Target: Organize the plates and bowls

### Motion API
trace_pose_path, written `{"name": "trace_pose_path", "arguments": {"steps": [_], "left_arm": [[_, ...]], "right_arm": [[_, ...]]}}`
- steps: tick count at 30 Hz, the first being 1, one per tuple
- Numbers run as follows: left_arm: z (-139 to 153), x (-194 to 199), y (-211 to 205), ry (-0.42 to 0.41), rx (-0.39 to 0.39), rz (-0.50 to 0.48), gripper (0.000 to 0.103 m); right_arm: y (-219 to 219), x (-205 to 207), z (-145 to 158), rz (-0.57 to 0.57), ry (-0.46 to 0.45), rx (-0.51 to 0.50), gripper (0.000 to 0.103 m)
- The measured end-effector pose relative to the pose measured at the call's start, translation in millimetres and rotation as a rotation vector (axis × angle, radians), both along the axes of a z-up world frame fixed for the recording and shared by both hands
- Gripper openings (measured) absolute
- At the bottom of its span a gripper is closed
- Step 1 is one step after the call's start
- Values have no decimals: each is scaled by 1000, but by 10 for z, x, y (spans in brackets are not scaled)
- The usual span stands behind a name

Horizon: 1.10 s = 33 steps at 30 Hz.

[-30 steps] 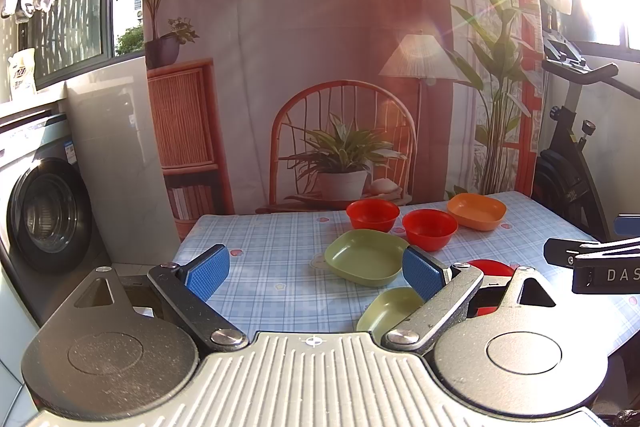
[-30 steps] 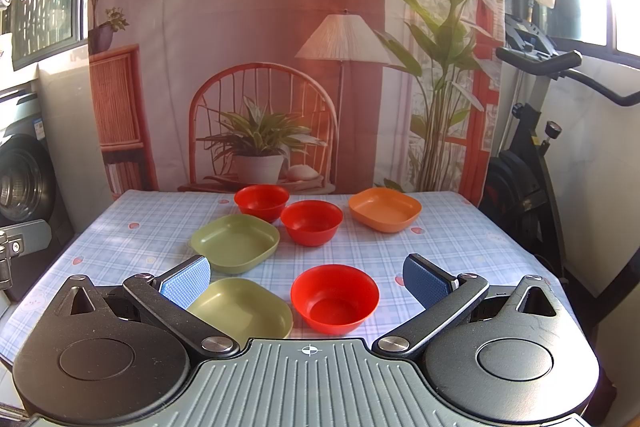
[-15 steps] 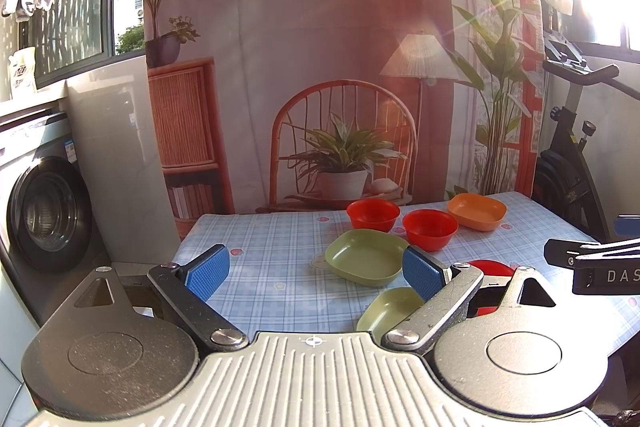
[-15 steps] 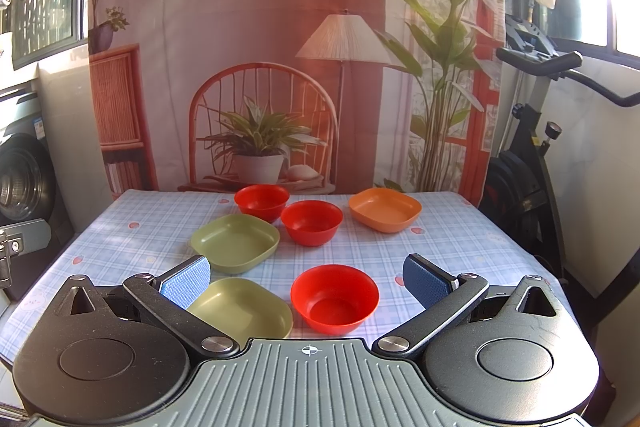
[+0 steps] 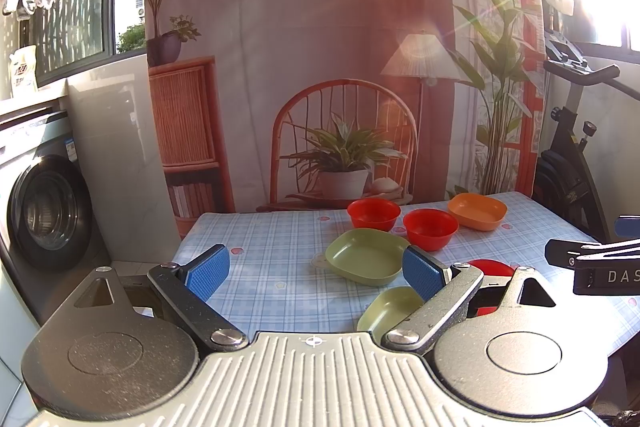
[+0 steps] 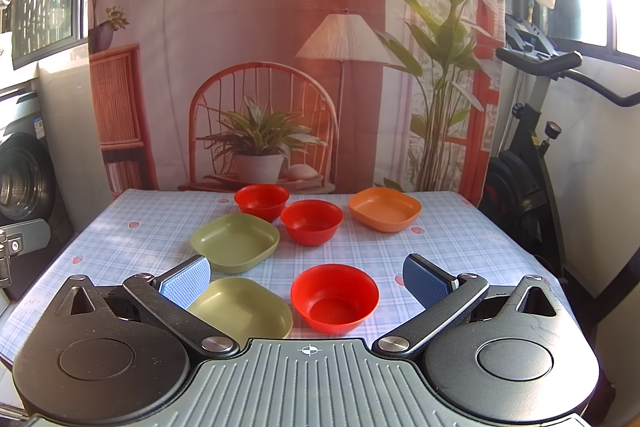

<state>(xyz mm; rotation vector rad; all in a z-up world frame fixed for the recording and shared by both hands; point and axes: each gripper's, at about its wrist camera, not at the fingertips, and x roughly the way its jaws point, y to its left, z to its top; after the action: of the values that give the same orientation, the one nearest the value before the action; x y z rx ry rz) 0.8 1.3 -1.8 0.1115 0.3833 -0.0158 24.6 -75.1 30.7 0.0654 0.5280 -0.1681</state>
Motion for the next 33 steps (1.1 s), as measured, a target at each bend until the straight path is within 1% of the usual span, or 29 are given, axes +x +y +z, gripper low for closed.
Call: {"name": "trace_pose_path", "arguments": {"steps": [9,12,15,18,21,23,27,30,33], "left_arm": [[-16,8,63,11,-11,11,95],[-4,26,56,26,-4,15,95],[24,88,51,27,14,24,95],[71,155,41,-6,44,51,95],[140,289,31,-20,63,62,95],[194,390,13,-35,63,56,95],[263,582,-54,-59,70,41,95],[272,767,-113,-51,53,13,95],[247,945,-194,-37,39,-17,95]], "right_arm": [[-21,-5,-7,0,3,8,103],[-21,-13,8,-1,-3,16,103],[-167,47,105,13,-51,55,103],[-328,121,217,17,-112,88,103],[-490,219,311,8,-173,92,103],[-581,306,368,-4,-208,76,103],[-695,478,404,-7,-225,41,103],[-769,631,392,-6,-245,23,103],[-831,769,359,1,-242,9,103]]}}
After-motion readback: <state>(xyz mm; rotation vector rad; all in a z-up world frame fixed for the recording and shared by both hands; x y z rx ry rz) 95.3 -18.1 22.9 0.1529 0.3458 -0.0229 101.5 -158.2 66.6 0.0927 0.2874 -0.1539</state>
